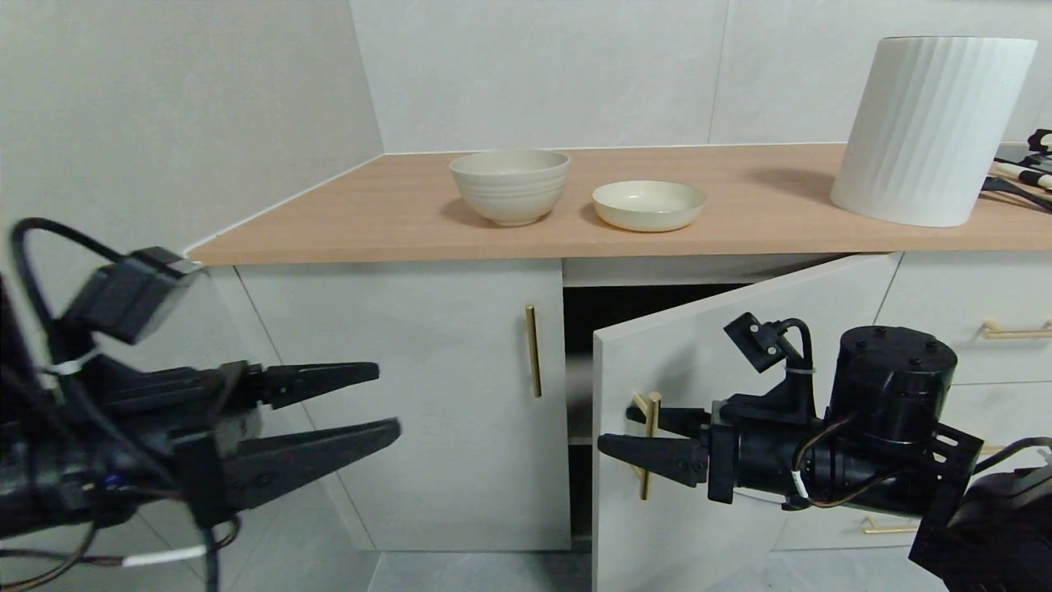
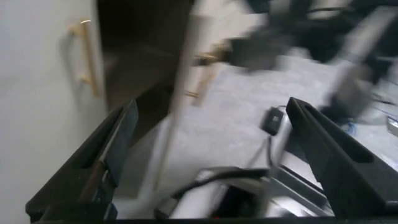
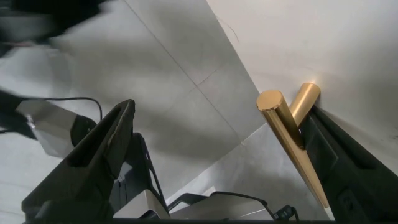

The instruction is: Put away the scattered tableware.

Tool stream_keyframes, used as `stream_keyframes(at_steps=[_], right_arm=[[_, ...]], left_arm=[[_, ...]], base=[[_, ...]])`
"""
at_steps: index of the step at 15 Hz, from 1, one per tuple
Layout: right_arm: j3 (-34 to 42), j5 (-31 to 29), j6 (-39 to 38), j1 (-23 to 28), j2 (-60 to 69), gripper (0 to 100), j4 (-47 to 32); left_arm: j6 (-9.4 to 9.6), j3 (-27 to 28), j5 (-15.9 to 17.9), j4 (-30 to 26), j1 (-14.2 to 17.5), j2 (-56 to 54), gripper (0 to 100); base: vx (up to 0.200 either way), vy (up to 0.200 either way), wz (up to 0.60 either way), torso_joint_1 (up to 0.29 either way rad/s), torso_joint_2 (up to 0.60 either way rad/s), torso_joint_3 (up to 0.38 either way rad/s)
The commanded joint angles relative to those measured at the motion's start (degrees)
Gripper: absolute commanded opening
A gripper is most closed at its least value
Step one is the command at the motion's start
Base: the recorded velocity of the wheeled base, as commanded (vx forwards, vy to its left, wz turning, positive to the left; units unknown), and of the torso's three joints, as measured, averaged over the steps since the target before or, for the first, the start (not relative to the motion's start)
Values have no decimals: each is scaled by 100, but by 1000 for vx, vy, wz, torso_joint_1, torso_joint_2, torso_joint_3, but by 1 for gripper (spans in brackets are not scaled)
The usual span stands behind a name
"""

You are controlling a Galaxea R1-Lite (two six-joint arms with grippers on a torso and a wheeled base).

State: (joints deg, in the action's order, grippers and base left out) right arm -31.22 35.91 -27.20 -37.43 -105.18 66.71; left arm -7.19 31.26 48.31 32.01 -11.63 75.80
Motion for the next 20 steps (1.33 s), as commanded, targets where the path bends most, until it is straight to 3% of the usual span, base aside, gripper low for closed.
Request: stream_keyframes(at_steps=[1,3,4,7,16,17,20], right_arm=[[-16,12,-14,-2,-126,100,-35],[-7,12,-5,-2,-134,100,-35],[-16,12,-5,-2,-117,100,-26],[-7,12,-5,-2,-143,100,18],[11,12,-14,7,-196,100,35],[19,12,-5,7,-196,100,44],[19,12,-5,7,-196,100,44]], left_arm=[[-133,-410,-885,2213,-674,2598,100],[-713,-612,-1386,3347,-1034,2923,100],[-854,-630,-1526,3689,-1166,3019,100],[-845,-638,-1869,3839,-1316,3107,100],[-836,-700,-1931,3865,-1333,3090,100],[-836,-691,-1948,3865,-1333,3090,0],[-836,-638,-1948,3892,-1333,3107,0]], base=[[0,0,0,0,0,0],[0,0,0,0,0,0],[0,0,0,0,0,0],[0,0,0,0,0,0],[0,0,0,0,0,0],[0,0,0,0,0,0],[0,0,0,0,0,0]])
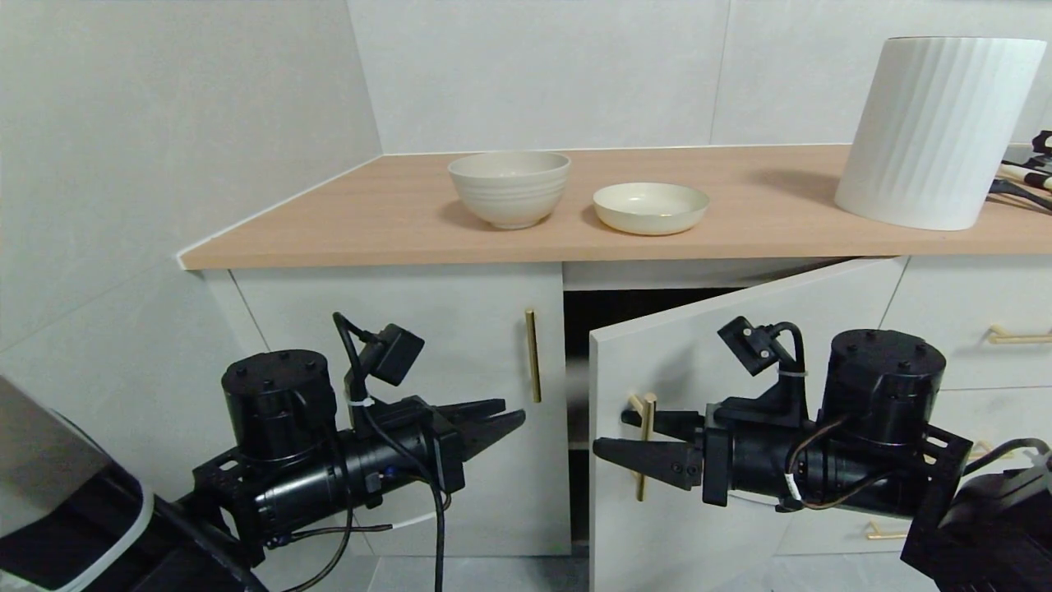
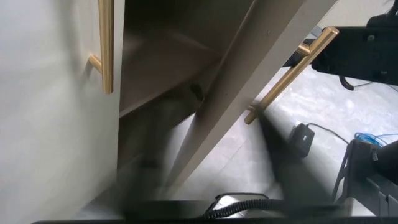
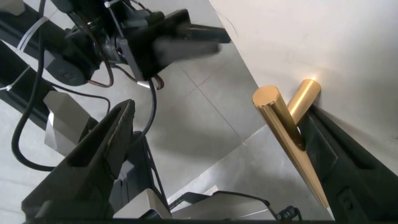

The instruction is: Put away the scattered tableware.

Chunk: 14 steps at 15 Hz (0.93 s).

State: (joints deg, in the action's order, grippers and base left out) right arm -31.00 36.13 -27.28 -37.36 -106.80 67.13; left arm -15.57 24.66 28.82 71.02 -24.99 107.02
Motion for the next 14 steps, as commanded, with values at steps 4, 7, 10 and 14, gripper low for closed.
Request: stream_keyframes(at_steps=[4,7,10,14], right_arm=[[15,-10,-5,1,-42,100,1],[6,-10,-5,10,-16,100,28],[24,-10,-5,19,-42,100,81],[41,-19,-5,27,-42,100,81]], left_arm=[[1,48,1,395,-102,38,0],[1,74,27,395,-155,100,0],[1,1164,106,131,-278,592,0],[1,1638,168,298,-305,1418,0]], base=[[0,0,0,0,0,0],[0,0,0,0,0,0],[0,0,0,0,0,0],[0,0,0,0,0,0]])
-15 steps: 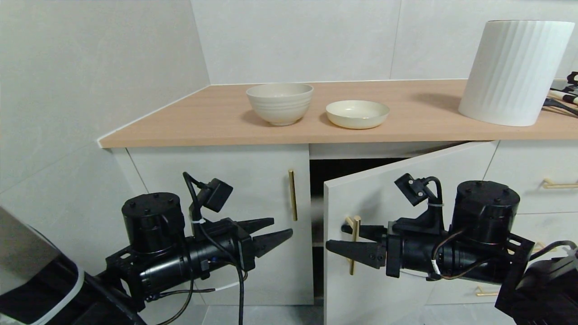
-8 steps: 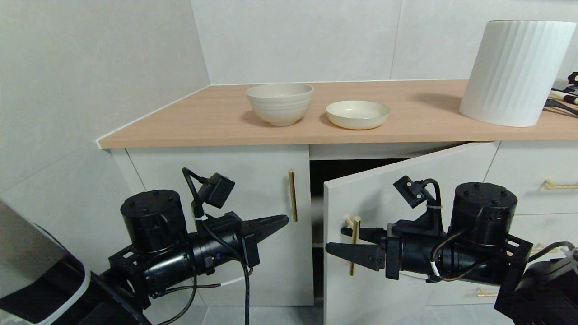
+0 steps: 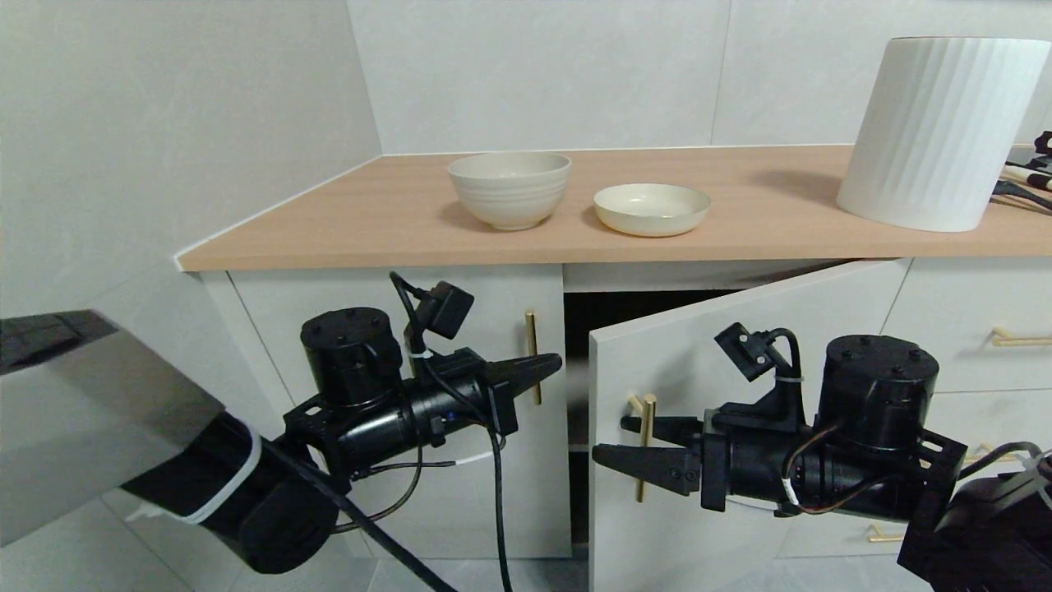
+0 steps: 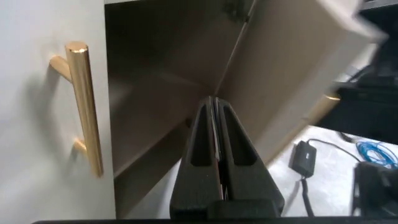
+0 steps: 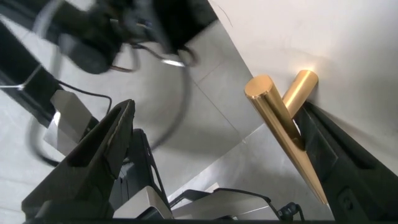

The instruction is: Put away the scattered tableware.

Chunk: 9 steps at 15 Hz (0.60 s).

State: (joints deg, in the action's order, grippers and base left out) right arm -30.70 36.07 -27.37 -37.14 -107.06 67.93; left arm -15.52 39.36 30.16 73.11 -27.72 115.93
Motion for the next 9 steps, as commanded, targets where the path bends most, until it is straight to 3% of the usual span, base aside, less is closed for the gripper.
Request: stream_keyframes(at_steps=[1,2,7,9], right_arm=[[46,-4,3,5,-8,100,1],[64,-4,3,23,27,100,10],[108,-21,74,32,36,100,10],[196,-136,91,58,27,100,10]], left_arm=[[23,186,34,257,-102,667,0],[49,265,43,758,-216,966,0],[190,458,7,1039,-304,1371,0],[190,792,25,969,-348,1344,0]], base=[[0,0,0,0,0,0],[0,0,0,0,0,0],[0,0,0,0,0,0],[0,0,0,0,0,0]])
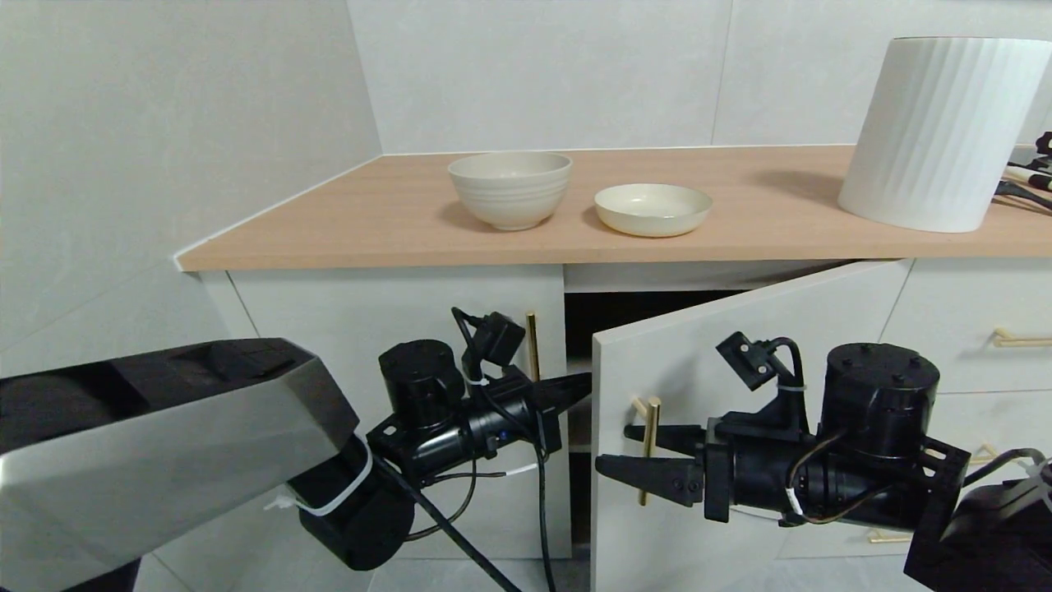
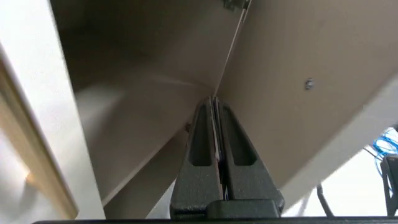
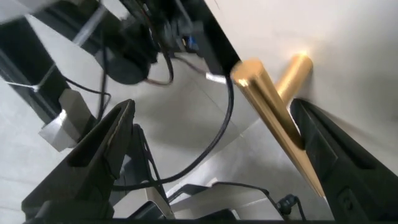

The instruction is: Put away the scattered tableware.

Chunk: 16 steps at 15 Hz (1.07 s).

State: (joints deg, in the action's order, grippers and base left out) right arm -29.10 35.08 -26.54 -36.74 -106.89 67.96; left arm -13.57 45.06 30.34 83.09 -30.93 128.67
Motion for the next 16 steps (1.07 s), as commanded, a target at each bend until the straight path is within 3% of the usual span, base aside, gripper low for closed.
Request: stream_keyframes(at_steps=[1,4,7,14,16], right_arm=[[36,-230,61,27,-16,100,50],[159,-1197,527,106,10,100,68],[449,-1302,624,405,274,100,270],[1451,-1417,1309,598,1346,100,-37],[1477,-2463,1388,378,1381,100,-196]], left_arm=[[-5,320,7,-135,-89,26,0],[3,399,7,-214,-335,18,0],[-5,583,7,-671,-370,-141,0],[-5,487,-28,-707,-520,-185,0],[-14,469,-64,-689,-643,-211,0]], base=[[0,0,0,0,0,0],[0,0,0,0,0,0],[0,0,0,0,0,0],[0,0,0,0,0,0],[0,0,0,0,0,0]])
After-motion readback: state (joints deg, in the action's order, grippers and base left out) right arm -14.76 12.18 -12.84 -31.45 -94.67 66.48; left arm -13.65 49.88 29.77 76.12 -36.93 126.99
